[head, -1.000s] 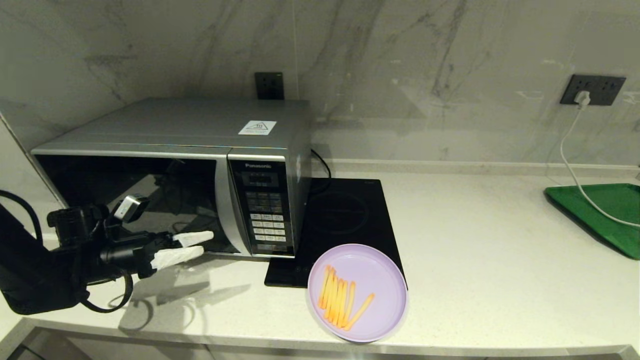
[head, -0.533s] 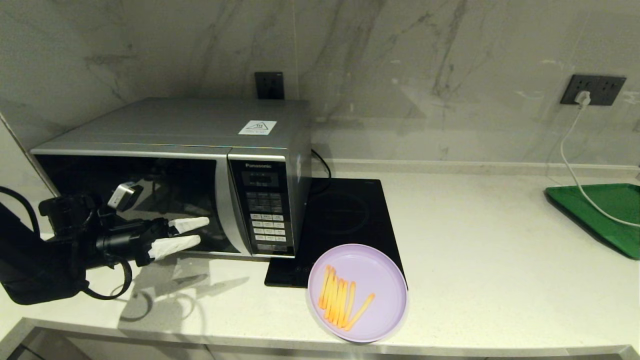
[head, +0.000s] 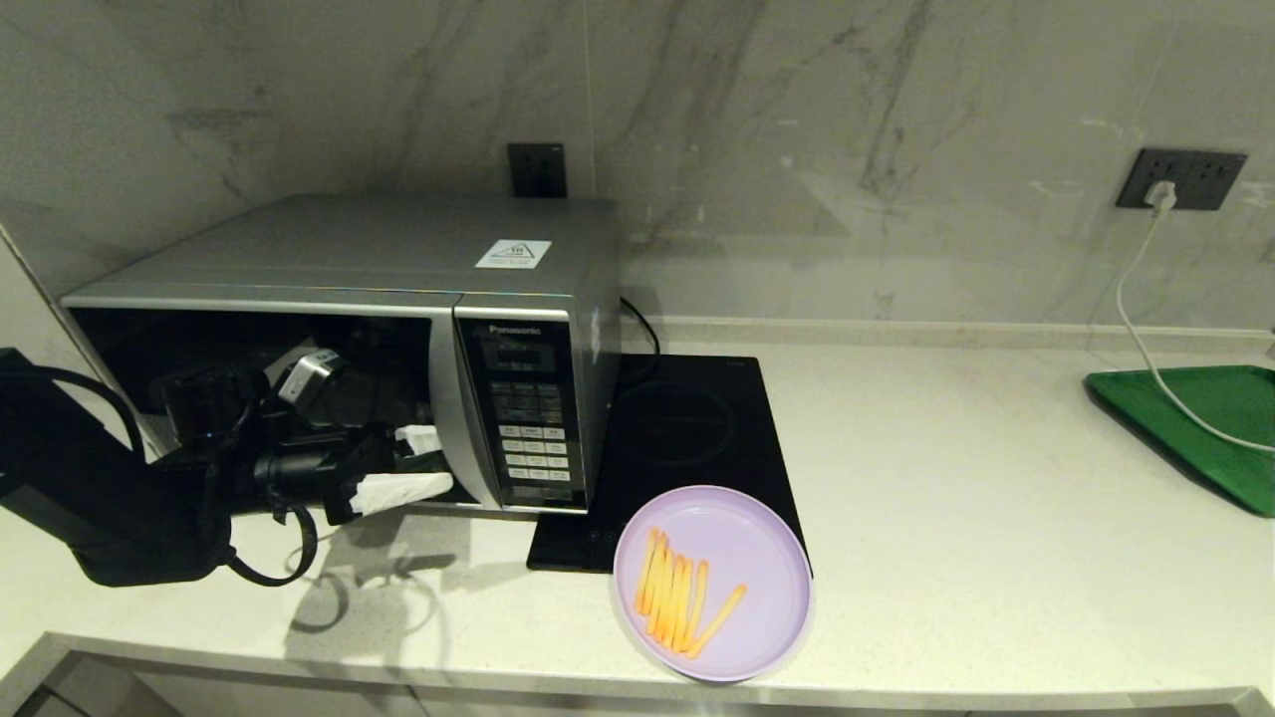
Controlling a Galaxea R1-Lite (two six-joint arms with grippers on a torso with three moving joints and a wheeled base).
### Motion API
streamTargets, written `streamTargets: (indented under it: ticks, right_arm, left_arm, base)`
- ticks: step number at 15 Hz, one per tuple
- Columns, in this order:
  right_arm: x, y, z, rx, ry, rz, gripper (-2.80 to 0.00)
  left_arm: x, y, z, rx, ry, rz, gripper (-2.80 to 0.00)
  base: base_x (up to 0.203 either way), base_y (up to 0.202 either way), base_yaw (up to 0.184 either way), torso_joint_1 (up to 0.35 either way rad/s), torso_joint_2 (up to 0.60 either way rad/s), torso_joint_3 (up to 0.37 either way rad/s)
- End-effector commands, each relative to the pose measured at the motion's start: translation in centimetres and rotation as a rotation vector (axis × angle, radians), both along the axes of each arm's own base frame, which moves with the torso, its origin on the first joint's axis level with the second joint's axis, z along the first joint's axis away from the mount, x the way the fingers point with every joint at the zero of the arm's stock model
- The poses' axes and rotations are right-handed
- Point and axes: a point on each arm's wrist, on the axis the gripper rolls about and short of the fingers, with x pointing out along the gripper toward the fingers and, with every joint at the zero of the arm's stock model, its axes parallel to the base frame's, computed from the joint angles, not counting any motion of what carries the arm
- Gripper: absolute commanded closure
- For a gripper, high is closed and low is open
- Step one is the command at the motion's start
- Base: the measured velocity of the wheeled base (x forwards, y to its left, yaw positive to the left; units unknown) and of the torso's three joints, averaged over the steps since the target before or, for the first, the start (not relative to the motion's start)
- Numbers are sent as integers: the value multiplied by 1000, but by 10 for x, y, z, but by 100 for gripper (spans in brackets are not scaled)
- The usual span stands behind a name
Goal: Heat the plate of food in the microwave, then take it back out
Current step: Open the microwave oven
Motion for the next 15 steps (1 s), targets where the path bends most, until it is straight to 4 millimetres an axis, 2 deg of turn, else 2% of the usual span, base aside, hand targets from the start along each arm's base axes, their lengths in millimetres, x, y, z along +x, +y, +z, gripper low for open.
streamTargets:
  ticks: [1, 3, 6, 10, 12, 15]
  right_arm:
    - [0, 0, 0, 1, 1, 1, 0]
    - [0, 0, 0, 1, 1, 0, 0]
    - [0, 0, 0, 1, 1, 0, 0]
    - [0, 0, 0, 1, 1, 0, 0]
    - [0, 0, 0, 1, 1, 0, 0]
    - [0, 0, 0, 1, 1, 0, 0]
  left_arm:
    - [0, -8, -2, -3, 10, -30, -280]
    - [-2, -9, -4, -7, 51, -33, -280]
    - [-21, -10, -5, -15, 133, -33, -280]
    - [-65, -3, -3, -23, 195, -1, -280]
    - [-73, 2, 3, -23, 180, 18, -280]
    - [-70, 2, 1, -23, 180, 19, -280]
  base:
    - [0, 0, 0, 0, 0, 0]
    - [0, 0, 0, 0, 0, 0]
    - [0, 0, 0, 0, 0, 0]
    - [0, 0, 0, 0, 0, 0]
    - [0, 0, 0, 0, 0, 0]
    - [0, 0, 0, 0, 0, 0]
